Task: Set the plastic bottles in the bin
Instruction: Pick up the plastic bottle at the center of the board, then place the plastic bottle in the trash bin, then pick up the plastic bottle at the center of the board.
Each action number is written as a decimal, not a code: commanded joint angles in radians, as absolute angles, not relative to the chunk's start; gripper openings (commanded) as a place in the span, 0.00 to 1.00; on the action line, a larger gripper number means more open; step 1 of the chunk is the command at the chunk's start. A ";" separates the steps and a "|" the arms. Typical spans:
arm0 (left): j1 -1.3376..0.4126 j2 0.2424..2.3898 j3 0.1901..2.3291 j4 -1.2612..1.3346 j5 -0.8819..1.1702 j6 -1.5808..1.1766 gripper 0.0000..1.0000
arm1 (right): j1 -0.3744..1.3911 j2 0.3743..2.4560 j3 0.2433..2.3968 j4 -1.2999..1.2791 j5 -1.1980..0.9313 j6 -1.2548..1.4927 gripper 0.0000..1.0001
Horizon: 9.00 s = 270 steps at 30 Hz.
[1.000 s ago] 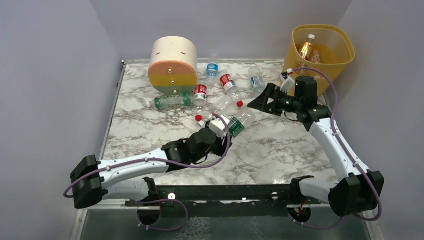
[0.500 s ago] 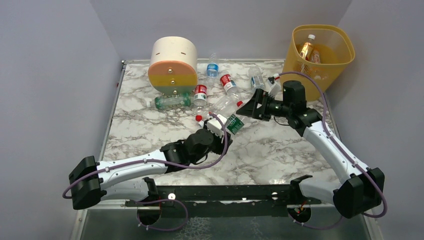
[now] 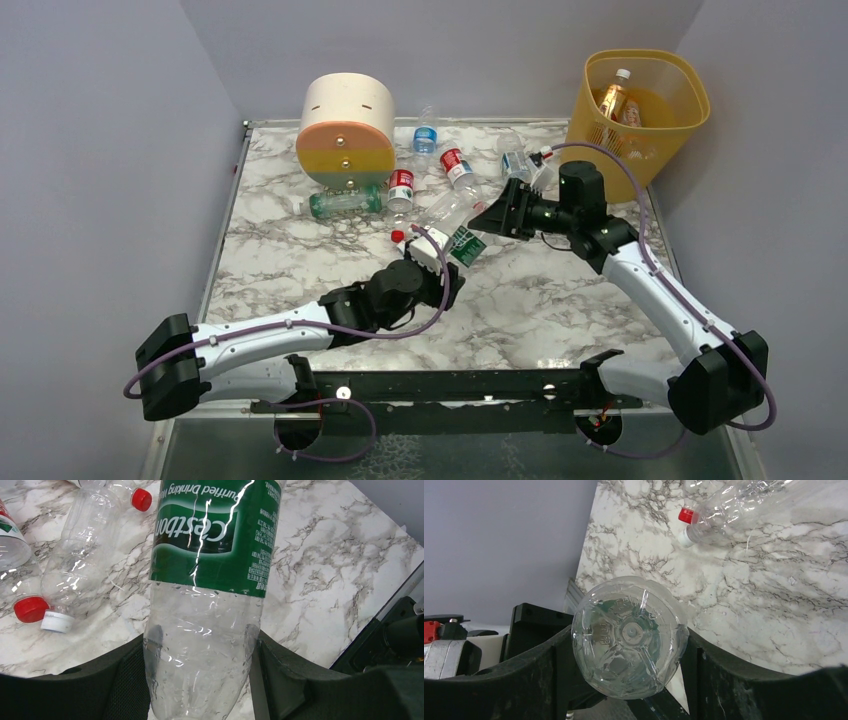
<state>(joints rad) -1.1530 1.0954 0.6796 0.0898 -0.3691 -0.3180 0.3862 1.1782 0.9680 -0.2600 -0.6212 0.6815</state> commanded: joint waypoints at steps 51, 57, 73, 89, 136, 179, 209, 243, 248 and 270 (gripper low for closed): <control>-1.150 0.800 0.601 0.010 -0.298 -0.477 0.99 | 0.408 1.503 1.822 -0.498 0.214 0.267 0.60; -1.149 0.827 0.593 0.042 -0.294 -0.485 0.99 | 0.395 1.484 1.826 -0.322 0.474 0.160 0.60; -1.149 0.901 0.611 0.073 -0.266 -0.489 0.99 | 0.351 1.345 1.674 0.308 0.859 -0.252 0.60; -1.149 0.850 0.581 0.062 -0.265 -0.512 0.99 | -0.088 1.598 2.012 -0.393 0.469 0.280 0.60; -0.768 1.253 0.993 -0.208 -0.165 -0.370 0.99 | -0.125 1.431 1.898 -0.640 -0.383 0.385 0.99; -0.713 1.831 1.114 -0.028 -0.137 -0.126 0.71 | -0.084 1.098 1.306 -0.496 -0.683 0.426 1.00; -0.742 1.727 1.016 -0.060 -0.088 -0.189 0.54 | -0.084 1.088 1.241 -0.481 -0.720 0.436 1.00; -0.820 1.163 0.810 0.027 0.323 -0.292 0.55 | 0.245 1.262 1.168 -0.335 -0.631 0.559 1.00; -0.820 1.145 0.796 0.064 0.343 -0.307 0.54 | 0.298 1.293 1.173 -0.323 -0.623 0.565 1.00; -0.820 1.140 0.772 0.099 0.293 -0.304 0.58 | 0.420 1.371 1.190 -0.281 -0.602 0.586 0.69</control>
